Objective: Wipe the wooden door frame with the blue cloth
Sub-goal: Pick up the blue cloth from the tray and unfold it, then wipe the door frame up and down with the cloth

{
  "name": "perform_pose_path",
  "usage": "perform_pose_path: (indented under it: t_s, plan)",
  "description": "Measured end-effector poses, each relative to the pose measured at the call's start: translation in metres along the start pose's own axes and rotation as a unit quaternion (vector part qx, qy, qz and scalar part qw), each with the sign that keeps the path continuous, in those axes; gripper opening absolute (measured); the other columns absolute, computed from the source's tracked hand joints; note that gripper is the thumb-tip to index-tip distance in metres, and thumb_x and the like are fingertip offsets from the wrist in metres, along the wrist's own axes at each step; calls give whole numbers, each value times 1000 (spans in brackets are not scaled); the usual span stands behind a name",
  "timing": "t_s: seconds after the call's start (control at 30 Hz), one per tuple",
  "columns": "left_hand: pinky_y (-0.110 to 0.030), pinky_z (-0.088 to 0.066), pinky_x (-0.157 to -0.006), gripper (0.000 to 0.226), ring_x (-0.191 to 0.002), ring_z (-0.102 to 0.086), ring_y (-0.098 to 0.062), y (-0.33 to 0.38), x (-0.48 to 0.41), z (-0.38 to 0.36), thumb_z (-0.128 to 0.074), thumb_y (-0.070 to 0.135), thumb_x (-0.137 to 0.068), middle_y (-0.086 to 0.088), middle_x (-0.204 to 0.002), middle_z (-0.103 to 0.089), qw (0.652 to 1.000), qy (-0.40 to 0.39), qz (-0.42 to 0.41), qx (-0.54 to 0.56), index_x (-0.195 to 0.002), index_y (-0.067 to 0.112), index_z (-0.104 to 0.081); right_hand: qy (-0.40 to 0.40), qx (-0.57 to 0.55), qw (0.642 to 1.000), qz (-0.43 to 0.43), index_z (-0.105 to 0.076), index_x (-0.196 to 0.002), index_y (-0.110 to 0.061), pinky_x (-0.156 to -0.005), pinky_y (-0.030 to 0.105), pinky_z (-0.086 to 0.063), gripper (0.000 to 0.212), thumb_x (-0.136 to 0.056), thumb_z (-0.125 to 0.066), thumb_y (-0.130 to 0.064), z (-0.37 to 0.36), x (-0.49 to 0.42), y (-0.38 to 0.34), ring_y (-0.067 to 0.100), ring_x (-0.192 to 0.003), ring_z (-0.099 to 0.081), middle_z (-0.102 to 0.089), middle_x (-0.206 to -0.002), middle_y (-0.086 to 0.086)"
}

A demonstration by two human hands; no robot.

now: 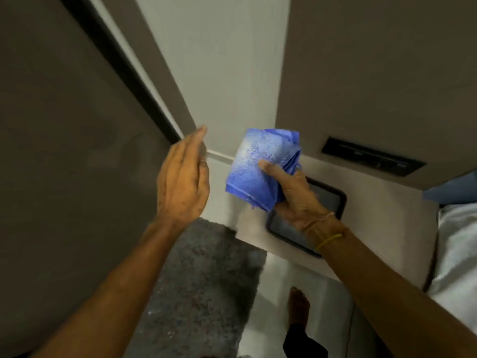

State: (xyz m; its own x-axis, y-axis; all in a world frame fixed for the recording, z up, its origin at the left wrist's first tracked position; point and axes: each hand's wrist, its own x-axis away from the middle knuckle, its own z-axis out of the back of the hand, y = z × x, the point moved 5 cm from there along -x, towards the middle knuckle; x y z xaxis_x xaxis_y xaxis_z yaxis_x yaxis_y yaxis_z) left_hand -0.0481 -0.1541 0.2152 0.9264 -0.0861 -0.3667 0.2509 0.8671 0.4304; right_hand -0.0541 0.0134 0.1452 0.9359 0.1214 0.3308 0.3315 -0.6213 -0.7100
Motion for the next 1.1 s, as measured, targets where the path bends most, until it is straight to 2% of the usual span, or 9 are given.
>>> perform_pose_path:
  t_s: [0.13,0.23,0.43,0.57,0.67,0.73,0.87,1.0,1.1]
  plan:
    - [-35,-38,-98,52,-107,-53,-31,-21,-6,138,-39,2,-85,-20,-117,-59,996,86,-9,-33,-137,8,-40,-91,18,996,3,-60,-104,-12,-80,39,-58,26,-87,-53,7,-129,28,-11,20,-86,-68,-69,-96,5]
    - [-25,-36,-98,51,-107,-53,-27,-33,12,252,-41,1,-84,-15,-124,-58,984,163,-13,-73,-135,7,-43,-156,45,987,-8,-59,-104,-14,-86,43,-55,24,-88,-54,3,-232,59,-16,22,-90,-66,-67,-100,6]
    - [-19,-31,-105,51,-119,-48,-18,-50,96,465,-40,3,-81,3,-131,-48,937,293,-14,-189,-131,6,-46,-312,89,944,68,-59,-95,-21,-64,25,-59,25,-88,-55,2,-442,158,-15,9,-78,-70,-73,-85,-7]
    - [-30,-37,-105,50,-120,-49,-19,-50,173,571,-40,5,-80,-5,-132,-53,897,355,15,-262,-129,6,-49,-402,163,882,185,-58,-90,-25,-77,26,-56,26,-87,-57,0,-552,245,7,8,-82,-68,-70,-85,-11]
    - [-40,-41,-103,49,-123,-49,-20,-46,221,621,-40,7,-81,-8,-134,-53,870,372,35,-323,-129,7,-49,-448,194,824,287,-56,-89,-32,-75,15,-53,38,-86,-55,5,-604,306,21,-4,-77,-62,-65,-87,-14]
    - [-42,-41,-103,49,-124,-48,-20,-44,252,651,-40,8,-81,-9,-134,-53,848,388,52,-358,-129,7,-49,-487,199,785,328,-56,-98,-35,-77,12,-51,45,-85,-53,8,-633,340,30,-3,-85,-62,-65,-94,-14]
    - [-40,-39,-105,46,-126,-45,-22,-40,306,703,-39,12,-85,-13,-135,-52,797,413,99,-429,-129,6,-48,-527,193,722,405,-51,-127,-14,-91,15,-46,54,-81,-51,14,-678,391,37,-1,-105,-57,-62,-117,-5]
    - [-31,-28,-109,50,-131,-37,-20,-39,342,745,-43,17,-85,-5,-141,-39,737,439,152,-491,-134,9,-42,-525,145,643,538,-49,-127,-5,-100,15,-39,54,-75,-52,8,-701,428,30,3,-116,-49,-55,-127,3]
    - [-33,-24,-111,55,-136,-31,-20,-41,359,767,-40,24,-85,-9,-146,-37,713,421,197,-524,-138,10,-36,-527,143,579,605,-48,-130,-4,-107,31,-36,73,-62,-50,24,-714,444,33,19,-127,-46,-51,-135,13]
